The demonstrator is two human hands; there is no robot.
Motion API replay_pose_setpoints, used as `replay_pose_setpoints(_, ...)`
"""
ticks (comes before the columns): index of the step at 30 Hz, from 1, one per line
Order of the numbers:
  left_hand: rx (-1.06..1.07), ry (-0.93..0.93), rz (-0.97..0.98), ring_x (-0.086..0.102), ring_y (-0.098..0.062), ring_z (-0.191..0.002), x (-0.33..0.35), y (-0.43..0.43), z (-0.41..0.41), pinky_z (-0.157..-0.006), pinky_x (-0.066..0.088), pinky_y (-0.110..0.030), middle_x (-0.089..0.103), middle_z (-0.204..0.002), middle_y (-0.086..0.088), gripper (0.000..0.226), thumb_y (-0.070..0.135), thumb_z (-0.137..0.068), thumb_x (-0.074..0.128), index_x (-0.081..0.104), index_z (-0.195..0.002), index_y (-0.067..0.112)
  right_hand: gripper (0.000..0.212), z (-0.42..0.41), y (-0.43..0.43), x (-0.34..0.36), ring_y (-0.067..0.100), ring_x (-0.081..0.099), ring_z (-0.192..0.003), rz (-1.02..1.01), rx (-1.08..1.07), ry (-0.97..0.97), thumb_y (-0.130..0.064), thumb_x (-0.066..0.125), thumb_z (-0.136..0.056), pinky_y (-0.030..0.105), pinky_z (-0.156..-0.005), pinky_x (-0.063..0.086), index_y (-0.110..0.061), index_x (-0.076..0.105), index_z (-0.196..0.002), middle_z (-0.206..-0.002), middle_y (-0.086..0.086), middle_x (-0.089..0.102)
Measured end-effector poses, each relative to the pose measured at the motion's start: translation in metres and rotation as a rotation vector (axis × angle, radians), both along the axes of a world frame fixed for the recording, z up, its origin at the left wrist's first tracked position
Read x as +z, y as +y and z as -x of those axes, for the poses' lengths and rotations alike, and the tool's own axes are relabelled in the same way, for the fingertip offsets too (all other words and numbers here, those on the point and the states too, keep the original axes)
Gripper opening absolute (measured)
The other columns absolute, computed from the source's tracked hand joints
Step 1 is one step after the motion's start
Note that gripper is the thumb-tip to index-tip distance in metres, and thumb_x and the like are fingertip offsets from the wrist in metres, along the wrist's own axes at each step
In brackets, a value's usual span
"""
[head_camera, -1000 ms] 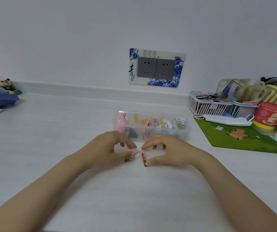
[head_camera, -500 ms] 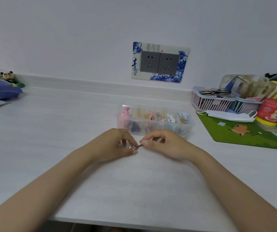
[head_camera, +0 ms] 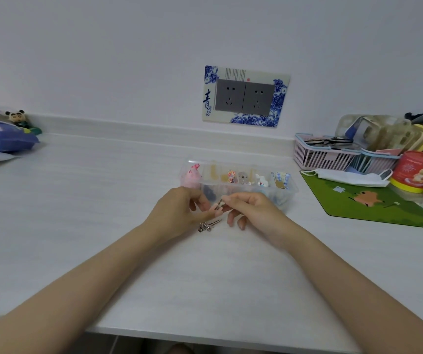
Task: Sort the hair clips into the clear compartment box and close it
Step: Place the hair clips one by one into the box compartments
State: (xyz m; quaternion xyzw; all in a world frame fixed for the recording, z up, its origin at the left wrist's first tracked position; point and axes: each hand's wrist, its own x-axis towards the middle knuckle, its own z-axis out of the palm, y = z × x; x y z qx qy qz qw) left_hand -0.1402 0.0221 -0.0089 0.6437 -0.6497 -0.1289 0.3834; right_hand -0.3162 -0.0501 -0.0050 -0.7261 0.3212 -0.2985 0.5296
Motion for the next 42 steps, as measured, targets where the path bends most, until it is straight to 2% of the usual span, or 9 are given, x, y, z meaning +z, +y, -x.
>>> replay_pose_setpoints(4,-0.044,0.082,0.019,0.044,0.002,-0.038,0.006,0.002,0.006,-0.041,0.032,-0.011,0.058,-0.054,0.011,0.031,0.037,-0.076,0.074,0.067,-0.063,0.01,0.01,0.001,0.002,0.005,0.009,0.056,-0.061,0.054,0.022,-0.043,-0.023,0.065,-0.085,0.021,-0.049,0.038,-0.014,0.069,-0.083,-0.076,-0.005,0.072)
replay_pose_setpoints(9,-0.119,0.025,0.03,0.049,0.0,-0.062,0.001,-0.003,0.001,-0.057,0.035,-0.013,0.062,-0.068,0.025,0.016,0.042,-0.072,0.075,0.066,-0.072,0.03,0.012,0.009,-0.012,0.035,-0.005,0.059,-0.056,0.222,-0.208,-0.198,-0.008,0.068,-0.082,0.009,-0.055,0.042,-0.019,0.063,-0.081,-0.06,-0.011,0.068)
replay_pose_setpoints(14,-0.157,-0.063,-0.039,0.055,-0.006,-0.079,0.003,-0.003,-0.008,-0.065,0.037,-0.013,0.066,-0.083,0.014,0.02,0.046,-0.072,0.074,0.066,-0.087,0.035,0.026,0.04,-0.052,0.058,0.013,0.066,-0.077,0.361,-0.423,-0.095,-0.016,0.068,-0.083,0.018,-0.069,0.047,-0.021,0.057,-0.106,-0.079,-0.001,0.074)
replay_pose_setpoints(18,-0.149,-0.134,-0.111,0.052,-0.003,-0.082,0.008,0.001,-0.012,-0.071,0.042,-0.018,0.066,-0.085,0.015,0.027,0.049,-0.07,0.075,0.068,-0.091,0.034,0.011,0.041,-0.068,0.041,0.004,0.056,-0.058,0.366,-0.385,0.109,-0.013,0.067,-0.084,0.016,-0.058,0.045,-0.019,0.066,-0.093,-0.075,0.0,0.07)
replay_pose_setpoints(21,-0.138,-0.169,-0.15,0.055,-0.004,-0.084,0.009,0.007,-0.017,-0.075,0.045,-0.022,0.066,-0.085,0.016,0.026,0.049,-0.067,0.077,0.068,-0.087,0.035,0.012,0.043,-0.075,0.034,0.008,0.057,-0.082,0.524,-0.408,0.257,-0.014,0.064,-0.085,0.025,-0.08,0.043,-0.024,0.07,-0.089,-0.089,-0.01,0.067)
replay_pose_setpoints(26,-0.128,-0.205,-0.199,0.055,-0.001,-0.08,0.006,0.01,-0.02,-0.069,0.043,-0.017,0.067,-0.077,0.016,0.011,0.044,-0.071,0.074,0.07,-0.08,0.038,0.014,0.037,-0.048,0.044,0.001,0.056,-0.082,0.643,-0.43,0.067,-0.014,0.061,-0.087,0.002,-0.069,0.033,-0.025,0.068,-0.087,-0.09,-0.017,0.065)
replay_pose_setpoints(31,-0.127,-0.176,-0.16,0.057,0.002,-0.076,0.004,0.01,-0.02,-0.068,0.044,-0.015,0.065,-0.07,0.029,0.007,0.032,-0.08,0.069,0.074,-0.085,0.032,0.011,0.018,-0.009,0.034,0.005,0.059,-0.078,0.554,-0.07,0.142,-0.015,0.064,-0.086,0.019,-0.068,0.041,-0.022,0.071,-0.09,-0.089,-0.009,0.07)
replay_pose_setpoints(35,-0.151,-0.02,-0.1,0.06,-0.01,-0.068,0.006,0.012,-0.023,-0.071,0.048,-0.029,0.073,-0.077,0.006,0.007,0.028,-0.084,0.068,0.075,-0.082,0.029,0.014,0.007,-0.004,0.011,0.001,0.061,-0.085,0.465,0.076,0.326,-0.032,0.065,-0.085,0.011,-0.071,0.043,-0.026,0.07,-0.097,-0.095,-0.015,0.068)
replay_pose_setpoints(42,-0.166,0.232,0.029,0.051,-0.005,-0.063,0.017,0.015,-0.019,-0.063,0.041,-0.016,0.067,-0.073,-0.014,0.008,0.018,-0.083,0.068,0.075,-0.084,0.014,0.009,-0.001,0.006,0.012,0.006,0.067,-0.063,0.217,0.044,-0.007,-0.013,0.064,-0.086,0.016,-0.058,0.049,-0.019,0.069,-0.082,-0.076,-0.003,0.073)
